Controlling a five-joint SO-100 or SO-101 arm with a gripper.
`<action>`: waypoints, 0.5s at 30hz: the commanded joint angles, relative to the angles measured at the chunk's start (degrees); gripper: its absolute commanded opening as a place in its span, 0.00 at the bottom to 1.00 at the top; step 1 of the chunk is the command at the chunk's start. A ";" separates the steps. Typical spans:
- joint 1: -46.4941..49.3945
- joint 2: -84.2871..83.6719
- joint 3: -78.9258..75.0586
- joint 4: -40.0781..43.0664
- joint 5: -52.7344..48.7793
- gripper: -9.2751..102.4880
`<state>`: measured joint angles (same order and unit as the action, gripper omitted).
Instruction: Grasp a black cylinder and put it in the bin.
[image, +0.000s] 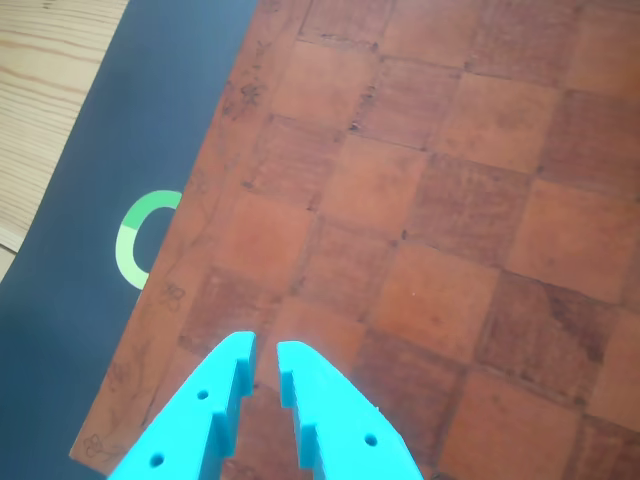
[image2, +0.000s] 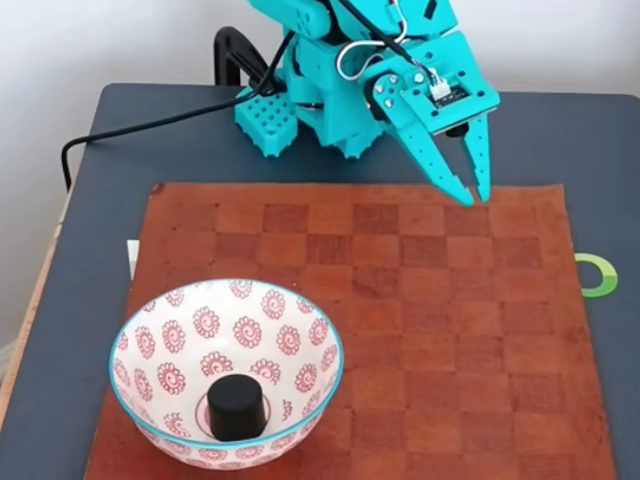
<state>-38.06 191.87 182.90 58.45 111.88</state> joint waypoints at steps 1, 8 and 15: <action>0.26 3.16 -0.18 1.32 0.35 0.09; 0.53 4.39 -0.18 6.94 0.44 0.09; 0.88 4.48 -0.18 9.05 -0.35 0.09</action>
<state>-36.91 193.97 183.08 67.32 111.88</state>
